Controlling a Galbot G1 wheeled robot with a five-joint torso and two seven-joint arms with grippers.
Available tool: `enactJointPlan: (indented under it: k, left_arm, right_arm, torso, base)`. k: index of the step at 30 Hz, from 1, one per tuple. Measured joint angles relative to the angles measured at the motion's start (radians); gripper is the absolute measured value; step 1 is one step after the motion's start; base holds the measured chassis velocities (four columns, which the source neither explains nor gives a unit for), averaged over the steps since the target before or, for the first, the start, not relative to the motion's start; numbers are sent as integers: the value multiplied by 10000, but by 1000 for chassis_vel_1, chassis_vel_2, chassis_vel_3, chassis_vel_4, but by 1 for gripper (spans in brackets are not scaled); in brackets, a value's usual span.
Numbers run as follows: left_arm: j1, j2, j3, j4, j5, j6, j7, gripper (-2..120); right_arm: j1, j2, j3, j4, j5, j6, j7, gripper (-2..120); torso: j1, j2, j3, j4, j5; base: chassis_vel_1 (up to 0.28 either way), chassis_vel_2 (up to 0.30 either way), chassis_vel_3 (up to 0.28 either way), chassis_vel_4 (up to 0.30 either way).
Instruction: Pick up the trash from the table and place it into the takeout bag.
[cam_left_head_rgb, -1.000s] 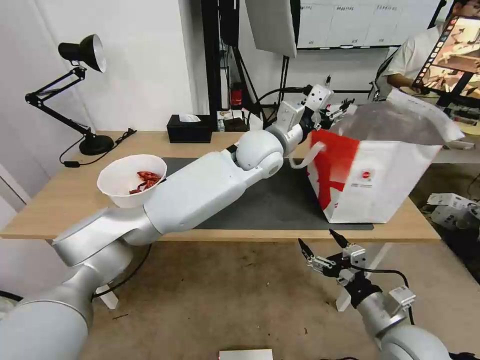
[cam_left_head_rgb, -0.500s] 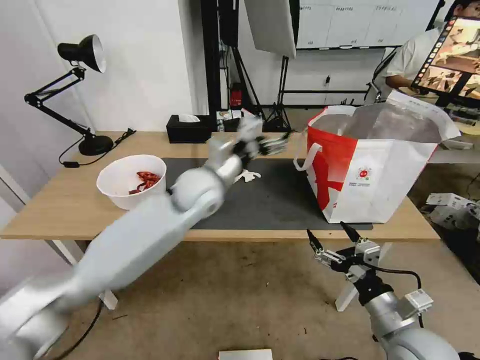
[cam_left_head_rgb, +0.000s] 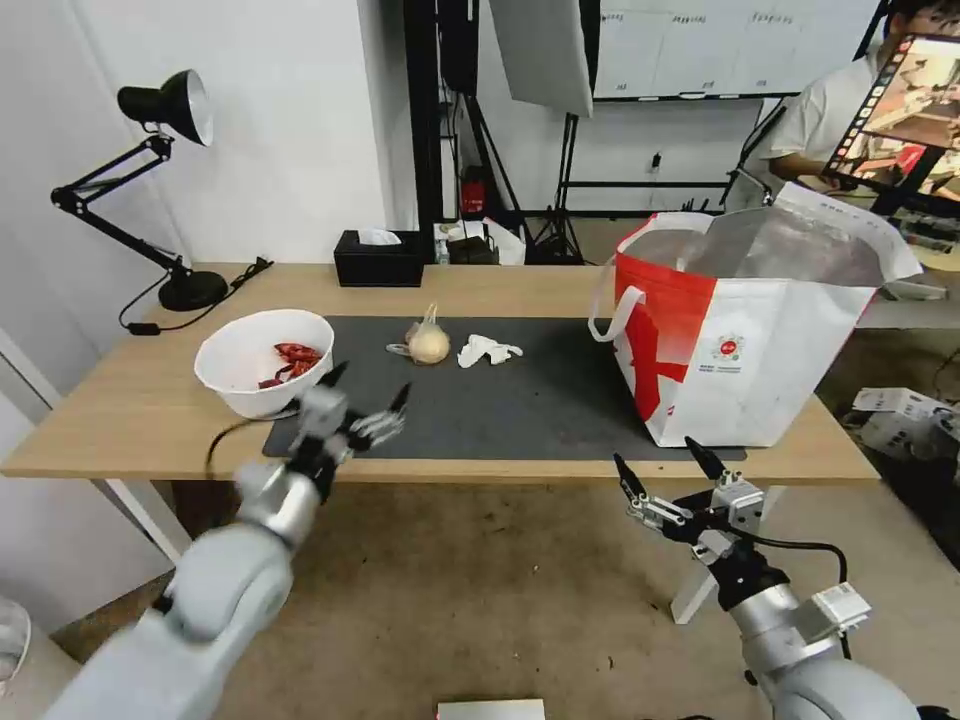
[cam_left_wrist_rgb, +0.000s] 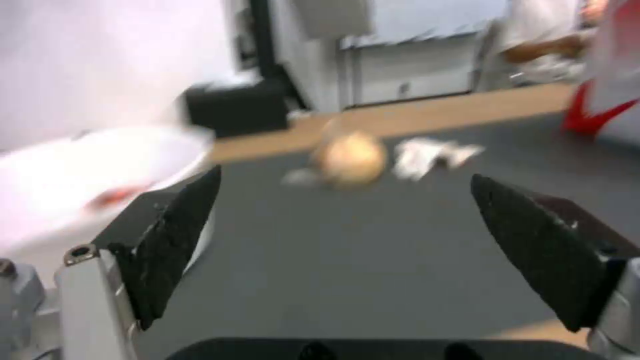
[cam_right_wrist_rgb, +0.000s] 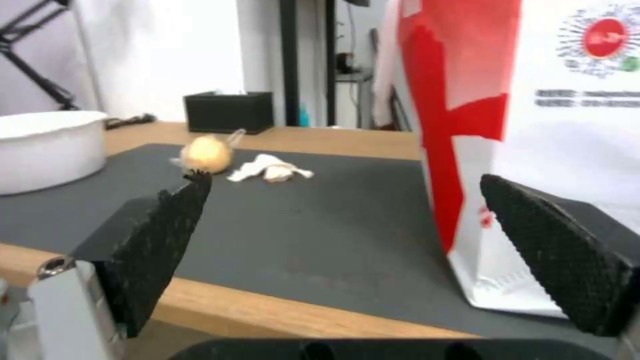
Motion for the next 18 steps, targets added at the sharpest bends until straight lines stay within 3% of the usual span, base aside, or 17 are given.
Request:
enactJointPlan:
  k: [5,8,18]
  left_arm:
    - [1313,-730,-865,-219,934,100,-191,100]
    - [1960,-1202,-1311,55,1789,-367,-26,100]
    - [2312,-1657,-1347,369,2043,-756,70,100]
  right_arm:
    - [-209,135,43,-99,-608,40,399,100]
    - [-445,235,64,-281,-1103,222,559,100]
    - [-581,465,-138,-611,-1324,371,623,100]
  torso:
    - [-1,0,0,0,4]
    - [0,0,1,-1,0]
    - [1,0,1,-2,4]
  base:
    - [0,0,0,0]
    - [0,0,0,0]
    - [0,0,0,0]
